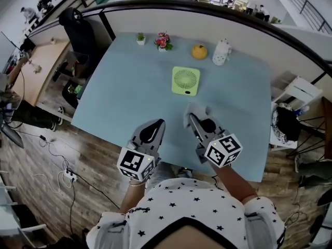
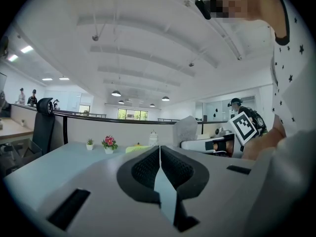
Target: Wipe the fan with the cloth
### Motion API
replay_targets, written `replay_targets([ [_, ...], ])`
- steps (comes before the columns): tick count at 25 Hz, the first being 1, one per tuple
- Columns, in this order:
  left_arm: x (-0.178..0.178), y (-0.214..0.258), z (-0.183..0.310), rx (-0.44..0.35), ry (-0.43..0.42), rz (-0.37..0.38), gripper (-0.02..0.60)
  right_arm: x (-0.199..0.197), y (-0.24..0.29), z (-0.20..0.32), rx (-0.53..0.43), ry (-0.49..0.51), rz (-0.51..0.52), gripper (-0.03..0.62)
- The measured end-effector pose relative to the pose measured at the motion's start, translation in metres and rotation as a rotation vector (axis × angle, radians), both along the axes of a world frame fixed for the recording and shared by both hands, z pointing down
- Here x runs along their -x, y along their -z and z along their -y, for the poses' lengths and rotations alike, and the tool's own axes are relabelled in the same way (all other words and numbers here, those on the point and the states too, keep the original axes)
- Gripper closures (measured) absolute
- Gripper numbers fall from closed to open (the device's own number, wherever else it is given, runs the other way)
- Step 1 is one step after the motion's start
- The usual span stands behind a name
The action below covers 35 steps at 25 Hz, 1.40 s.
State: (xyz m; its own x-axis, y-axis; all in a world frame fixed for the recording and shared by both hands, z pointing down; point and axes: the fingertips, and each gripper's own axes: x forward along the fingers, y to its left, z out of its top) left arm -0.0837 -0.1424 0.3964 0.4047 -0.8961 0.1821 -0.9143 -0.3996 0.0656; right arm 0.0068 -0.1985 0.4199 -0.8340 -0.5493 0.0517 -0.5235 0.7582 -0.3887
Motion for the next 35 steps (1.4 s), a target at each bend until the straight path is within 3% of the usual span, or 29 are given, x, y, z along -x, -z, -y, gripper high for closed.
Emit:
replay_targets([
  [14, 0.046, -0.005, 0.079, 0.021, -0.115, -0.009, 0.549, 0.038, -0.013, 0.072, 0.025, -0.131, -0.044, 0.545],
  [35, 0.117, -0.048, 0.132, 0.116, -0.112, -0.069, 0.549, 0.106, -0.083, 0.176, 0.09, -0.246, -0.31, 0.545],
])
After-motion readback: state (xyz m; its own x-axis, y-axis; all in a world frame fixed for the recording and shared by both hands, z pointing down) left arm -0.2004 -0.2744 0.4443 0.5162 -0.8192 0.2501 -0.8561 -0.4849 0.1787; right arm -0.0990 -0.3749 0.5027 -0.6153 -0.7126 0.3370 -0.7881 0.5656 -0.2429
